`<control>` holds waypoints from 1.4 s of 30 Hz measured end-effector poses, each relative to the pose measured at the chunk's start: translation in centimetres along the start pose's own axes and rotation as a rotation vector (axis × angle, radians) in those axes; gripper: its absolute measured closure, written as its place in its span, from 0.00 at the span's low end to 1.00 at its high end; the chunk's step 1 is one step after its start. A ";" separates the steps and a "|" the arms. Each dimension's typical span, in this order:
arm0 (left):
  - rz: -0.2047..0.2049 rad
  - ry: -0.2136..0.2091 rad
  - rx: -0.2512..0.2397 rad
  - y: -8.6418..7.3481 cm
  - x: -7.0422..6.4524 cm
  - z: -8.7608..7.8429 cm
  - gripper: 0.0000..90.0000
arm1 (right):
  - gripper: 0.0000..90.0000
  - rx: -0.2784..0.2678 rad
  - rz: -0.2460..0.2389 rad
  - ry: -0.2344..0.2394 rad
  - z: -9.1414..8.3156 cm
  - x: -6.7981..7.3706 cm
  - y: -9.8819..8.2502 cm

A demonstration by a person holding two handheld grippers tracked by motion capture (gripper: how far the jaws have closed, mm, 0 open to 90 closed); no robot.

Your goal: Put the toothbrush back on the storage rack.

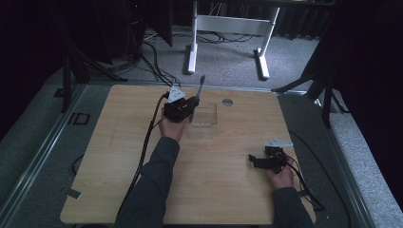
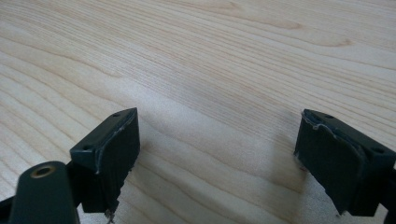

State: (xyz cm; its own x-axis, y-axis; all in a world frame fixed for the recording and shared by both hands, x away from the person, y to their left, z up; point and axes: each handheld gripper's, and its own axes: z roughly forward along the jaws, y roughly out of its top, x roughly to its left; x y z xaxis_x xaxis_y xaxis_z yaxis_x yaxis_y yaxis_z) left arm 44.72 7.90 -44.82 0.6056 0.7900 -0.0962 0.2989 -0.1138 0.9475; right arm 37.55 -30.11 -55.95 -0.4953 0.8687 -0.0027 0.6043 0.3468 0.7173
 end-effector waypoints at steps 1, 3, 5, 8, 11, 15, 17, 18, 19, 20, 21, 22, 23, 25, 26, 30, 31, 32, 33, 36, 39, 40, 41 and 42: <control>-0.001 -0.003 0.002 0.0 0.0 0.0 0.87 | 0.15 0.000 0.000 0.000 0.0 0.0 0.0; 0.000 -0.006 0.007 -0.1 0.0 0.1 0.87 | 0.15 -0.001 0.001 0.000 0.0 0.0 0.0; 0.003 -0.008 0.014 -0.2 0.0 0.2 0.87 | 0.15 -0.002 0.001 0.000 0.0 0.0 0.0; 0.011 -0.011 0.023 -0.3 0.0 0.3 0.87 | 0.15 -0.002 0.001 0.000 0.0 0.0 0.0; 0.019 -0.014 0.036 -0.5 0.0 0.4 0.87 | 0.15 -0.002 0.002 0.000 0.0 0.0 0.0; 0.033 -0.018 0.064 -0.7 -0.1 0.7 0.87 | 0.15 -0.002 0.002 0.001 0.0 0.0 0.0; 0.038 -0.018 0.078 -0.8 0.0 0.8 0.87 | 0.15 -0.002 0.001 0.001 0.0 0.0 0.0; 0.041 -0.017 0.084 -0.9 0.0 0.9 0.87 | 0.15 -0.002 0.001 0.001 0.0 0.0 0.0; 0.041 -0.017 0.092 -1.0 0.0 1.0 0.87 | 0.15 -0.002 0.001 0.000 0.0 0.0 0.0; 0.041 -0.014 0.101 -1.0 0.1 1.0 0.87 | 0.15 -0.002 0.001 0.000 0.0 0.0 0.0; 0.038 -0.014 0.107 -1.1 0.1 1.1 0.87 | 0.15 -0.002 0.001 0.000 0.0 0.0 0.0; 0.039 -0.014 0.116 -1.2 0.2 1.2 0.87 | 0.15 -0.002 0.001 0.000 0.0 0.0 0.0; 0.035 -0.016 0.121 -1.3 0.2 1.2 0.87 | 0.15 -0.002 0.001 0.000 0.0 0.0 0.0; 0.040 -0.019 0.135 -1.5 0.2 1.4 0.87 | 0.15 -0.001 0.002 0.000 0.0 0.0 0.0; 0.040 -0.022 0.141 -1.6 0.1 1.5 0.87 | 0.15 -0.001 0.002 0.000 0.0 0.0 0.0; 0.046 -0.034 0.161 -1.9 0.0 1.7 0.87 | 0.15 -0.001 0.002 0.000 0.0 0.0 0.0; 0.051 -0.035 0.168 -1.9 0.0 1.8 0.87 | 0.15 -0.001 0.002 0.000 0.0 0.0 0.0; 0.055 -0.036 0.174 -2.0 -0.1 1.9 0.87 | 0.15 -0.001 0.002 0.000 0.0 0.0 0.0; 0.062 -0.035 0.183 -2.1 -0.3 2.0 0.87 | 0.15 -0.001 0.002 0.000 0.0 0.0 0.0; 0.082 -0.032 0.205 -2.2 -0.6 2.1 0.87 | 0.15 -0.001 0.002 0.000 0.0 0.0 0.0; 0.095 -0.015 0.220 -2.4 -0.8 2.2 0.87 | 0.15 -0.001 0.002 0.000 0.0 0.0 0.0; 0.099 -0.012 0.224 -2.5 -0.9 2.2 0.87 | 0.15 -0.001 0.002 0.000 0.0 0.0 0.0; 0.102 -0.010 0.228 -2.5 -0.9 2.3 0.87 | 0.15 -0.001 0.002 0.000 0.0 0.0 0.0; 0.107 -0.008 0.233 -2.6 -1.0 2.3 0.87 | 0.15 -0.001 0.002 0.000 0.0 0.0 0.0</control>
State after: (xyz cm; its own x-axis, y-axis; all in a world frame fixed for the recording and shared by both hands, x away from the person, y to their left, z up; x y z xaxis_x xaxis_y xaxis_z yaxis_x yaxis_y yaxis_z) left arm 45.05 6.02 -47.89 0.6487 0.7610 -0.0026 0.3939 -0.3327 0.8568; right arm 37.55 -30.09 -55.96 -0.4942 0.8694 -0.0010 0.6047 0.3445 0.7181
